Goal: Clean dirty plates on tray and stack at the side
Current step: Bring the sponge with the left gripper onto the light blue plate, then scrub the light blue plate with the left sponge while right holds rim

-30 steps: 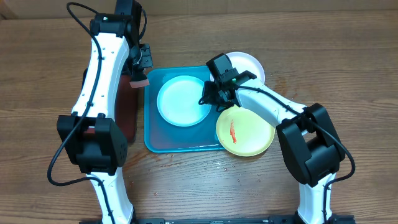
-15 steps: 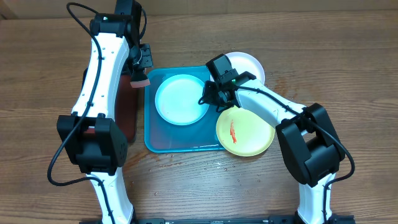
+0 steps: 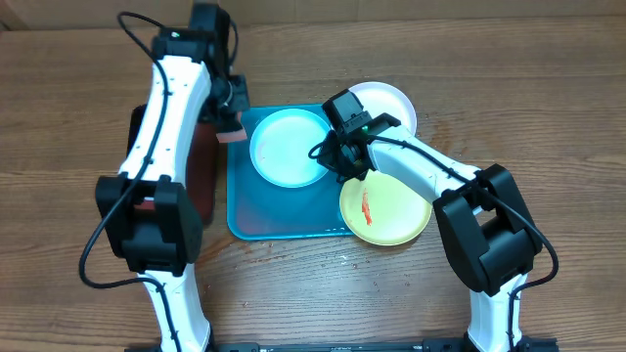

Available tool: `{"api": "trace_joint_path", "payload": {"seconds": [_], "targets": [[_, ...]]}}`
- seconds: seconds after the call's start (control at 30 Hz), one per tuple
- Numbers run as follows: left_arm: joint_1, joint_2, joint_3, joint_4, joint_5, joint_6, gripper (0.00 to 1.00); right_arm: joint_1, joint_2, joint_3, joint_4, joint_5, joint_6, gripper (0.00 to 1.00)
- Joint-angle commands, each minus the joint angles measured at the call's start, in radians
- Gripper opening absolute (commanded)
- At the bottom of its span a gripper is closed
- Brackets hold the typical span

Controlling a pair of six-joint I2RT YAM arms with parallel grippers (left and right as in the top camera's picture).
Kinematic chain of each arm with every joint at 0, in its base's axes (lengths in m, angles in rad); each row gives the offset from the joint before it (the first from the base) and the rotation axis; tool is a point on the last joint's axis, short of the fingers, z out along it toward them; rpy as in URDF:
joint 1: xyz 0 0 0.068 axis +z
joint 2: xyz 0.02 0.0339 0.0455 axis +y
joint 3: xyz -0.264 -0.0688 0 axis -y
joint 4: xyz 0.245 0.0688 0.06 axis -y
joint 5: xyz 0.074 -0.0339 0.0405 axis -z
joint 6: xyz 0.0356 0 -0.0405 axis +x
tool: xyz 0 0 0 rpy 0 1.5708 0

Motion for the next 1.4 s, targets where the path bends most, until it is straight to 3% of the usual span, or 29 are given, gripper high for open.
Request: {"api": "trace_joint_path", "payload": {"seconds": [0.0,0.17,0.4,0.63,0.87,1.1,1.37], "targets": [[-0.045,-0.01,-0.085,0.056,0.062,-0.015,0.04,0.014,0.01,-0.012,-0.018,0.012,0.024,0.04],[-0.094,-0.01,-0.195,0.186,0.103,0.057,0.04,0.013,0.01,-0.012,-0.022,0.013,0.003,0.04],[-0.148,-0.01,-0.322,0.329,0.101,0.247,0.04,0.013,0.01,-0.012,-0.021,0.013,-0.018,0.04],[-0.153,-0.01,-0.436,0.387,0.081,0.274,0.04,0.013,0.01,-0.012,-0.021,0.013,-0.019,0.04],[-0.149,-0.01,-0.46,0.415,-0.098,0.336,0.04,0.013,0.01,-0.012,-0.021,0.013,-0.019,0.04],[-0.15,-0.01,-0.46,0.588,-0.337,0.336,0.04,0.013,0.01,-0.012,-0.021,0.013,-0.023,0.04],[-0.158,-0.01,-0.439,0.731,-0.372,0.313,0.04,0.013,0.01,-0.012,-0.021,0.013,-0.023,0.04]]}}
